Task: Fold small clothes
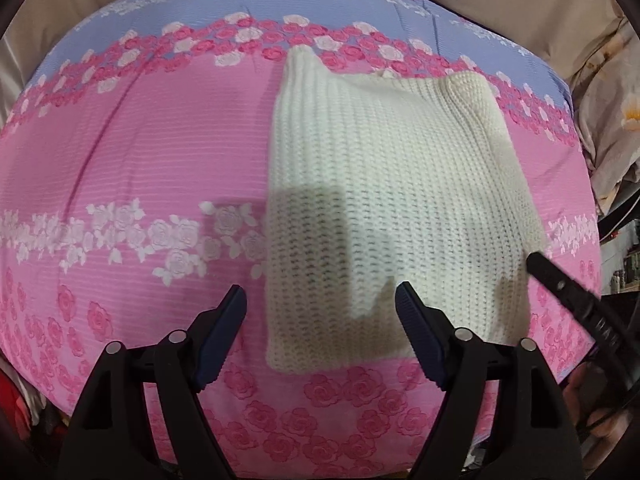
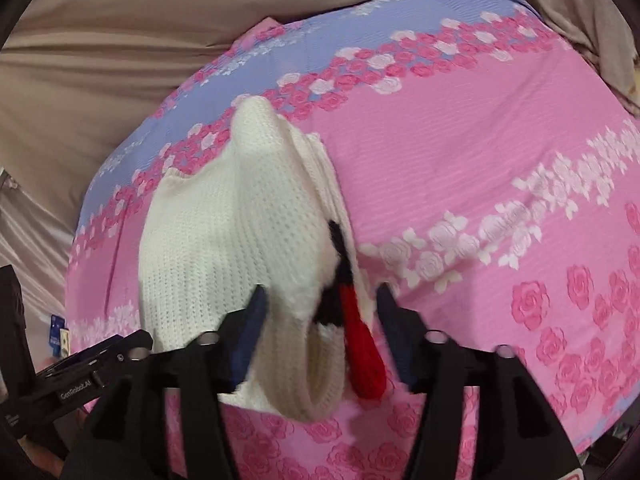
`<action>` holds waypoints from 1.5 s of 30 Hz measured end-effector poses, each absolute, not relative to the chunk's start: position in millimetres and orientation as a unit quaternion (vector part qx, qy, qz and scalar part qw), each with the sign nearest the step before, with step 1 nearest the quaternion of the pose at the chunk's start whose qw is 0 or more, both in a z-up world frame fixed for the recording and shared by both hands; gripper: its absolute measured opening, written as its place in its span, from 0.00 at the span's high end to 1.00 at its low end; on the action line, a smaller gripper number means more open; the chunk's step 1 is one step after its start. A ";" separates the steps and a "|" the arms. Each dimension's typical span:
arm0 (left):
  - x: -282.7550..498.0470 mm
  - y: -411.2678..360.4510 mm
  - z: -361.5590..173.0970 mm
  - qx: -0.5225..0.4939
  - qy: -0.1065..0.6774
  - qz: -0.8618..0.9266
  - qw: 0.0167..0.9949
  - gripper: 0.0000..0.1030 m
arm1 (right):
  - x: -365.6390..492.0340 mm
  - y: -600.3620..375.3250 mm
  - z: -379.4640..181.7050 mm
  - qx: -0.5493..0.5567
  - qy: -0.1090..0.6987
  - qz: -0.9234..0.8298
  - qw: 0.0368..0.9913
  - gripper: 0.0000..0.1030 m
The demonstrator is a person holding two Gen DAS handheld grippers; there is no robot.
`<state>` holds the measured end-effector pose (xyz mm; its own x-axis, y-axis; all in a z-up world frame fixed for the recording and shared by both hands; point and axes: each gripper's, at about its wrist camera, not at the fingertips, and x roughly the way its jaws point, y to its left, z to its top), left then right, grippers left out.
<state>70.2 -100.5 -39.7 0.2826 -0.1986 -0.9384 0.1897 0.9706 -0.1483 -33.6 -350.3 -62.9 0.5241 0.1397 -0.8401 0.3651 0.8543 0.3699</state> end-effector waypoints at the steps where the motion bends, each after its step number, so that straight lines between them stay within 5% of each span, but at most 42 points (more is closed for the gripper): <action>1: 72.8 -104.1 -42.6 -0.011 0.591 -0.128 0.797 0.22 | -34.2 -351.1 -69.3 0.267 0.492 -0.073 0.825 0.37; 12: 97.8 -124.2 -77.9 -0.019 0.614 -0.112 0.781 0.05 | -27.3 -347.4 -115.2 0.325 0.536 -0.047 0.778 0.28; 29: 105.3 -102.7 -78.0 -0.083 0.614 -0.135 0.773 0.05 | -13.4 -344.7 -117.9 0.333 0.537 -0.049 0.773 0.23; 31: 110.6 -98.4 -82.4 -0.102 0.621 -0.141 0.765 0.05 | -9.6 -343.1 -118.1 0.333 0.536 -0.043 0.775 0.26; 34: 114.9 -96.1 -88.2 -0.120 0.639 -0.155 0.744 0.12 | -7.3 -343.9 -114.2 0.357 0.529 -0.014 0.770 0.57; 36: 111.3 -96.5 -81.5 -0.108 0.645 -0.171 0.737 0.29 | -11.6 -341.5 -103.9 0.357 0.520 -0.003 0.776 0.73; 39: 98.1 -94.8 -69.1 -0.086 0.651 -0.206 0.726 0.44 | -29.7 -341.1 -84.7 0.359 0.501 0.019 0.787 0.79; 43: 72.2 -86.3 -79.8 -0.116 0.685 -0.233 0.681 0.45 | -61.7 -342.8 -82.1 0.337 0.520 0.017 0.785 0.78; 45: 58.0 -85.0 -86.9 -0.107 0.677 -0.223 0.693 0.35 | -71.0 -345.7 -99.0 0.332 0.547 0.007 0.768 0.73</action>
<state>58.0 -85.0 -86.9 -0.0162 -0.4540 -0.8908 0.1649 0.8775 -0.4502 -71.0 -345.7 -99.0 0.4021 0.3737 -0.8359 0.3533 0.7789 0.5182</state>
